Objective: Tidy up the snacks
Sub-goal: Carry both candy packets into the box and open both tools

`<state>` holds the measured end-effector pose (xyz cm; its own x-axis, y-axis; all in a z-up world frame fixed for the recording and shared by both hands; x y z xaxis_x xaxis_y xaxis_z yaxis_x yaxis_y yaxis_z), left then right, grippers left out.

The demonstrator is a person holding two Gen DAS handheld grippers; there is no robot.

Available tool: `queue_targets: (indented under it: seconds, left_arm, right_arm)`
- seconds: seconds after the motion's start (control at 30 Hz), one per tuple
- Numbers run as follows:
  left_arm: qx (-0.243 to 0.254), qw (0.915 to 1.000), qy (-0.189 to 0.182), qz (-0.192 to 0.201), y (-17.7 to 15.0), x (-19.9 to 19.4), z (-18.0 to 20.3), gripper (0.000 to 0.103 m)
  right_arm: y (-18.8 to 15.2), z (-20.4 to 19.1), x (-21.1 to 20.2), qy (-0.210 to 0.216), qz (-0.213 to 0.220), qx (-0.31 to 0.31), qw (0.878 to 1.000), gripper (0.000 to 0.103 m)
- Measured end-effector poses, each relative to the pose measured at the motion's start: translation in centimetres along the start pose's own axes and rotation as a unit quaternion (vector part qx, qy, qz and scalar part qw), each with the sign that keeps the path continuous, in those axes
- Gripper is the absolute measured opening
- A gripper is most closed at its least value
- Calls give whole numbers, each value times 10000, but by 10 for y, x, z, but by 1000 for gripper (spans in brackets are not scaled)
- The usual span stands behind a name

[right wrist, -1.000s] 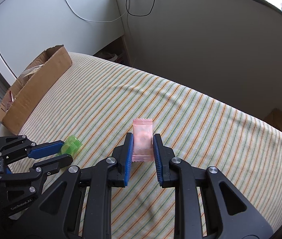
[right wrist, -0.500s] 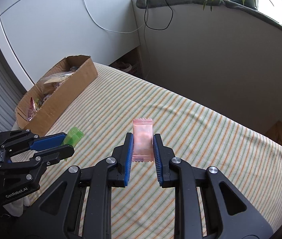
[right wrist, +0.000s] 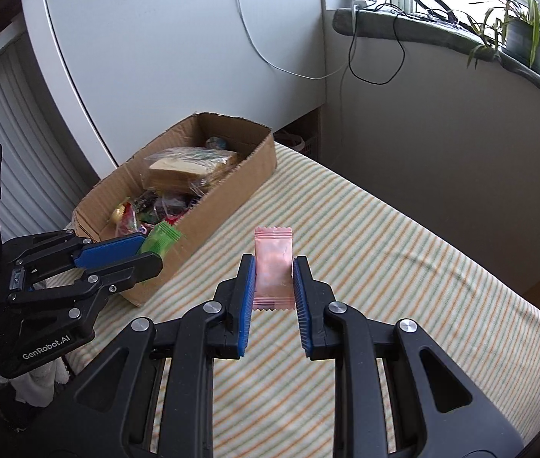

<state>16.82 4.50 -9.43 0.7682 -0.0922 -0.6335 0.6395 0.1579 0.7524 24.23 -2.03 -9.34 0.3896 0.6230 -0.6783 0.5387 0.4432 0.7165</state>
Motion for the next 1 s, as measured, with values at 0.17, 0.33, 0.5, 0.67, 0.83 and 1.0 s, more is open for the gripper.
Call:
queue_targets:
  seconds: [0.17, 0.33, 0.5, 0.67, 0.83, 1.0]
  left_arm:
    - [-185, 9995, 247, 83, 1, -10, -39, 19]
    - [-319, 9983, 466, 155, 3, -19, -71, 19]
    - [-443, 9970, 587, 226, 4, -27, -94, 19]
    - [-503, 9961, 663, 284, 7, -32, -108, 19]
    - [-602, 9952, 681, 358, 9, -39, -114, 19]
    - [-655, 9949, 642, 409, 8, -48, -113, 19]
  right_arm:
    - [12, -37, 19, 186, -29, -118, 9998, 21]
    - [20, -67, 35, 346, -68, -277, 9990, 21]
    - [27, -92, 49, 458, -114, -402, 9981, 21]
    - [32, -103, 54, 460, -124, -420, 9980, 21]
    - [30, -108, 48, 454, -104, -422, 9980, 21]
    - [27, -111, 37, 452, -47, -379, 9982, 24]
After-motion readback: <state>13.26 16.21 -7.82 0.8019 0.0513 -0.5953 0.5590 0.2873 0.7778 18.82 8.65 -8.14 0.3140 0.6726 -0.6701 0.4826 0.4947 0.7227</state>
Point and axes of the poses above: each gripper's, at about its wrist camera, not at the fingertips, and x roughly the way its jaws point, z to its right, y to its top, the point moved 9 cm from there along x, roughly the way its jaws point, and after that the axes turned 3 degrees about z, right-handed, at the moved point
